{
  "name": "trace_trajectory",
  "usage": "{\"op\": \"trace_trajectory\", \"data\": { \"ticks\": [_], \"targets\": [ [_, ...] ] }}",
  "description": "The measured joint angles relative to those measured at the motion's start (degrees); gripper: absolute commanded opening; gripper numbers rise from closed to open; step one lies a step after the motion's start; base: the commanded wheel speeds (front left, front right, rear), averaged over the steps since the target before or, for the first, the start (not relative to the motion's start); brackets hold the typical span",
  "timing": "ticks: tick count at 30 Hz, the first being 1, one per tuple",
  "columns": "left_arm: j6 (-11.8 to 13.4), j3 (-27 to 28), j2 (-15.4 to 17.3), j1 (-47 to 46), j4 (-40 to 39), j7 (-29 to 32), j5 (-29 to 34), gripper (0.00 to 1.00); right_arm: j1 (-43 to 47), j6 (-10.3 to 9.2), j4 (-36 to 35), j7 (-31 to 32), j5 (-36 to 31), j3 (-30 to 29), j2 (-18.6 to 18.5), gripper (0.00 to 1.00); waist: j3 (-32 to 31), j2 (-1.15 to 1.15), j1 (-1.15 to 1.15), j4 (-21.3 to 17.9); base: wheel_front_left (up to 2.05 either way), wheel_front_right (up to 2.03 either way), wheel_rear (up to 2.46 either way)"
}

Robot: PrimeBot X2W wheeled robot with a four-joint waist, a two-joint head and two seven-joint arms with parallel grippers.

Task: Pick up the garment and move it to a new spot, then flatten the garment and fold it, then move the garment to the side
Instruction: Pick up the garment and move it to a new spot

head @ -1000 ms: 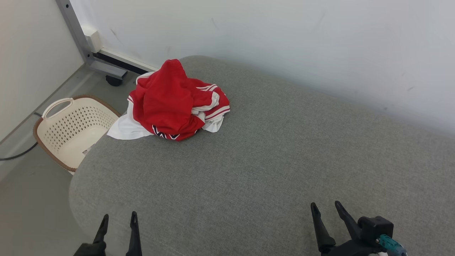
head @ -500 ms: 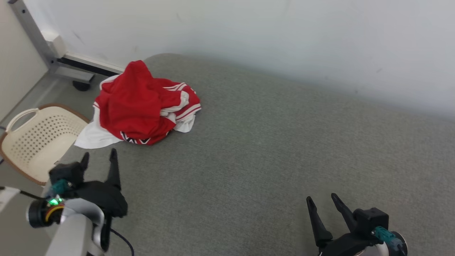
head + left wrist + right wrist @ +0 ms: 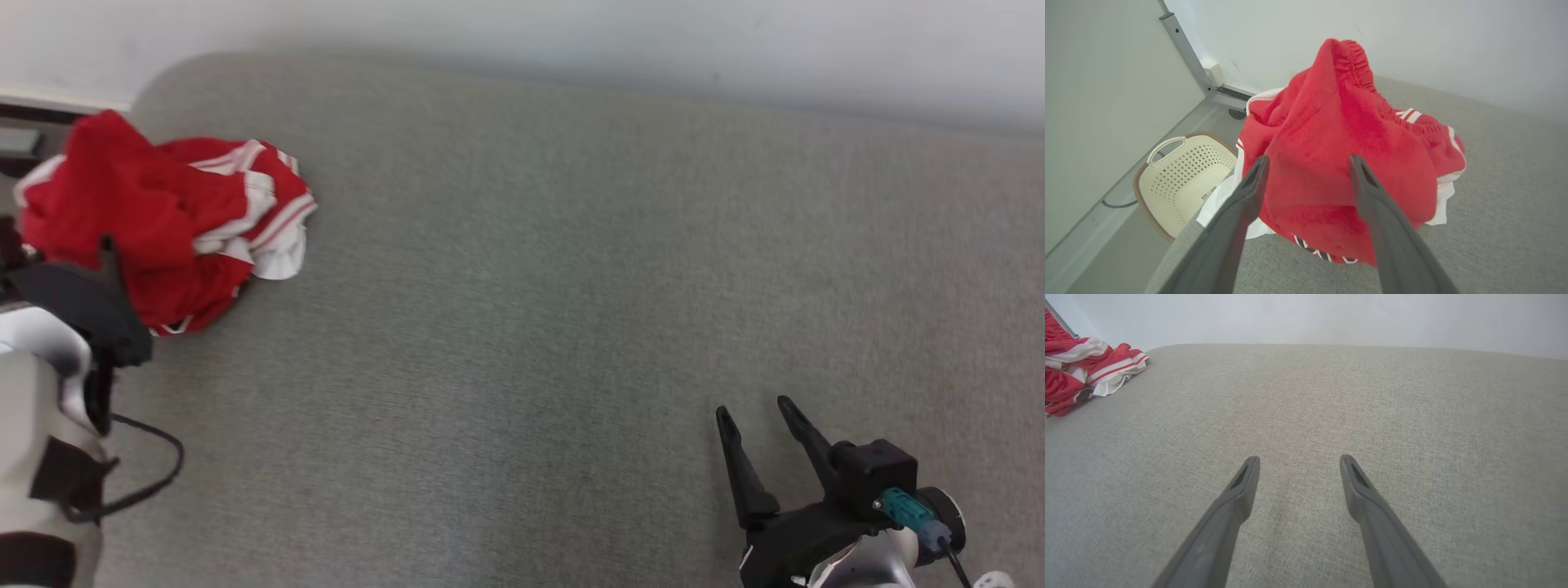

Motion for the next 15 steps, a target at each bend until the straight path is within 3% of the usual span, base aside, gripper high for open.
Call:
{"op": "trace_trajectory", "data": {
  "ticks": [5,8,9,10,15],
  "targets": [
    [2.1,0.87,1.47,-2.77,2.52,4.53,-0.99,1.0,0.07,0.0,-1.96,0.4,-0.02,0.15,0.02,1.0,4.51,0.0,0.0,-2.3,0.0,0.0,0.0],
    [4.12,0.93,2.49,-3.53,2.55,4.16,-0.96,1.0,0.05,0.0,-2.12,0.34,-0.03,0.18,-0.01,1.0,6.71,0.01,0.01,-3.59,0.0,0.0,0.0],
    [4.5,0.9,2.97,-3.74,2.35,3.28,-0.87,0.13,0.02,0.0,-2.11,0.33,-0.03,0.15,-0.01,1.0,7.3,0.0,0.0,-4.0,0.0,0.0,0.0],
    [4.77,0.69,3.11,-3.8,2.21,2.58,-0.66,0.0,-0.01,0.0,-2.1,0.31,-0.02,0.11,-0.01,1.0,7.82,0.0,0.0,-4.4,0.0,0.0,0.0],
    [5.37,-0.11,2.53,-3.64,2.67,1.51,-0.11,0.0,-0.62,0.0,-1.23,-0.3,0.82,0.47,0.0,1.0,8.36,0.01,0.0,-5.99,0.0,0.0,0.0]
  ]
}}
